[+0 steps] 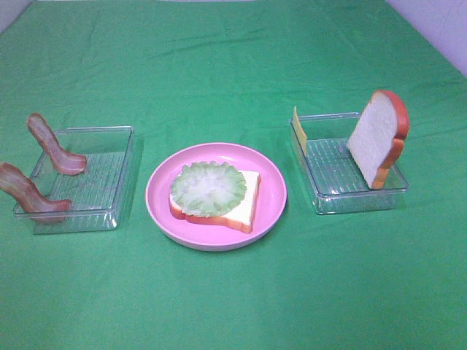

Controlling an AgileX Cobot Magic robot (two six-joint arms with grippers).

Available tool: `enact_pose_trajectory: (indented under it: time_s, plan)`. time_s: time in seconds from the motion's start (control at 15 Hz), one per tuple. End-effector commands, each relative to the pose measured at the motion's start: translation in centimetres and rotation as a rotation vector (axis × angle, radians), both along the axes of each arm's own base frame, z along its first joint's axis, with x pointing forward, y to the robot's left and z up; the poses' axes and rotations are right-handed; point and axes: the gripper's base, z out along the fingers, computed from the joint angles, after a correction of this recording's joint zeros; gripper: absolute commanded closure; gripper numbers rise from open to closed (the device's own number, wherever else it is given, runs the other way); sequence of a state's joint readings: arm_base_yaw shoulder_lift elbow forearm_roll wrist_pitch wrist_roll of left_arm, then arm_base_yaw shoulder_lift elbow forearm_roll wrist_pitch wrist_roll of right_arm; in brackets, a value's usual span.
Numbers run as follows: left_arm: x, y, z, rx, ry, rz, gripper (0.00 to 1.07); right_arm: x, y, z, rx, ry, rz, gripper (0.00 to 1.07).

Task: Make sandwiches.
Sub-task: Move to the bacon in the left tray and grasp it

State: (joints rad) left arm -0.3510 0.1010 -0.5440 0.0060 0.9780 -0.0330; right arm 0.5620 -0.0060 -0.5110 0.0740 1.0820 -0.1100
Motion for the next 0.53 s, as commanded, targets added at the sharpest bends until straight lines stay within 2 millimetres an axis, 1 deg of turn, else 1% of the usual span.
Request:
enact_pose_trajectory:
  time_s: [0.07, 0.13, 0.2, 0.27, 0.33, 0.4, 0.53]
  plan:
    - [3.2, -0.9, 1.9, -0.04, 0.054, 0.052, 0.32, -0.1, 0.0, 0.0, 0.009, -0.025, 0.007, 0.31]
    - [4.9, -1.6, 2.4, -0.071, 0.135, 0.086, 0.32, -0.1, 0.0, 0.0, 0.009, -0.025, 0.007, 0.31]
    - [7.2, -2.4, 3.2, -0.098, 0.229, 0.132, 0.32, -0.1, 0.0, 0.0, 0.008, -0.027, 0.007, 0.31]
    - [9.1, -3.0, 3.5, -0.088, 0.295, 0.155, 0.32, -0.1, 0.0, 0.0, 0.004, -0.029, 0.009, 0.31]
    - [9.1, -3.0, 3.5, -0.088, 0.295, 0.155, 0.32, -0.1, 0.0, 0.0, 0.004, -0.029, 0.009, 0.31]
    - [11.7, -3.9, 3.5, -0.041, 0.384, 0.171, 0.32, -0.1, 0.0, 0.0, 0.002, -0.032, 0.014, 0.31]
    - [15.2, -5.1, 2.6, 0.021, 0.505, 0.187, 0.32, -0.1, 0.0, 0.0, 0.002, -0.031, 0.013, 0.31]
